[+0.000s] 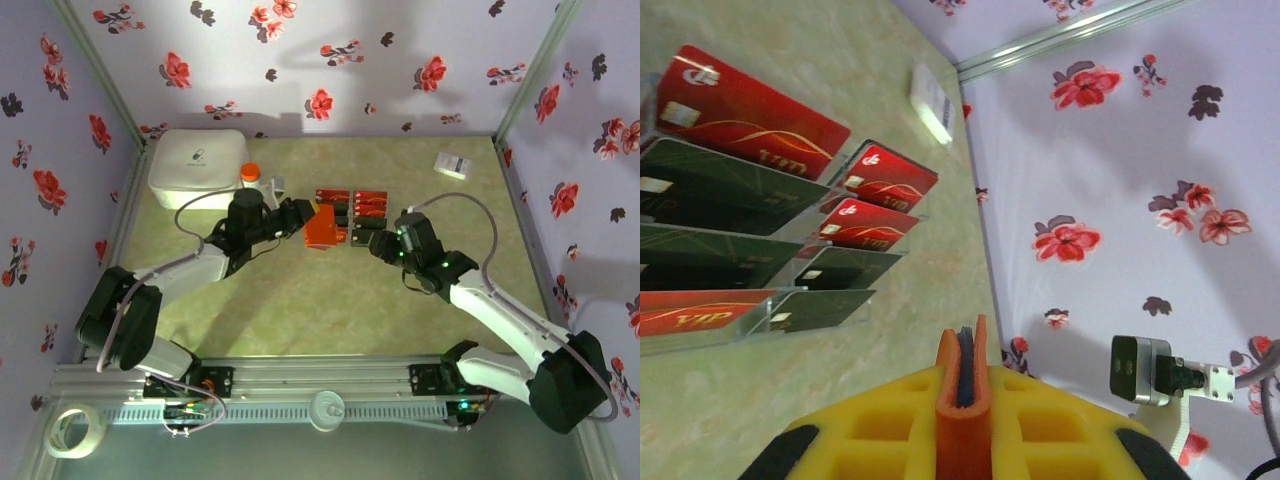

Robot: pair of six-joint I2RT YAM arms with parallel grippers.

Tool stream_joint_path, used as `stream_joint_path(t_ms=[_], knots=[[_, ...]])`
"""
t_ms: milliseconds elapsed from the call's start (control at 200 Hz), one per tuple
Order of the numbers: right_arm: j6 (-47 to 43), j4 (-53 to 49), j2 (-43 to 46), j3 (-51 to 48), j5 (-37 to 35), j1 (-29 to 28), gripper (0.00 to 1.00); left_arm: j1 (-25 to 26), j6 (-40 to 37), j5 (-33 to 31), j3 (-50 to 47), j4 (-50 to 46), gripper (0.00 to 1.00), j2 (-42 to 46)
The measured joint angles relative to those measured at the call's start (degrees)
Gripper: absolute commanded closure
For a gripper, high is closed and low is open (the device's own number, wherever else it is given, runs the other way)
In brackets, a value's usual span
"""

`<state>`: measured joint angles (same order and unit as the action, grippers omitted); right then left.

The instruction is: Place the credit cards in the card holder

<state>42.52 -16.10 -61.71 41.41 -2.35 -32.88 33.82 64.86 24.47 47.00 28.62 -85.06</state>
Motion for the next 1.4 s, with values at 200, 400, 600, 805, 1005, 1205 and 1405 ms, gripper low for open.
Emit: stream_joint_path(t_ms=[200, 400, 600, 805, 1005, 1205, 1405], knots=[[4.1, 9.4, -3.7, 2.2, 10.7, -1.2, 0.26, -0.7, 1.6, 2.4, 0.9, 2.8, 1.00, -2.7], [5.8, 15.8, -11.9, 9.2, 14.2, -4.2, 0.24, -1.7, 4.8, 3.3, 0.8, 7.3, 1.00, -3.1], [7.5, 21.9, -17.7, 10.4, 15.5, -4.2, 0.43, -2.7, 9.3, 3.0, -0.9, 14.2, 1.00, -3.6], [11.1, 29.0, -18.1, 6.4, 16.5, -1.8, 0.53, -3.9, 13.5, 3.0, -3.3, 19.6, 1.00, -4.7], [13.4, 32.3, -17.4, 3.6, 16.8, -0.4, 0.55, -3.9, 15.5, 3.0, -3.8, 22.6, 1.00, -4.7], [14.6, 33.2, -17.0, 2.9, 17.0, 0.0, 0.58, -3.9, 17.0, 3.2, -4.1, 25.0, 1.00, -4.7], [15.1, 34.5, -17.0, 2.4, 17.4, 0.3, 0.59, -3.9, 17.6, 3.2, -4.1, 25.8, 1.00, -4.7]])
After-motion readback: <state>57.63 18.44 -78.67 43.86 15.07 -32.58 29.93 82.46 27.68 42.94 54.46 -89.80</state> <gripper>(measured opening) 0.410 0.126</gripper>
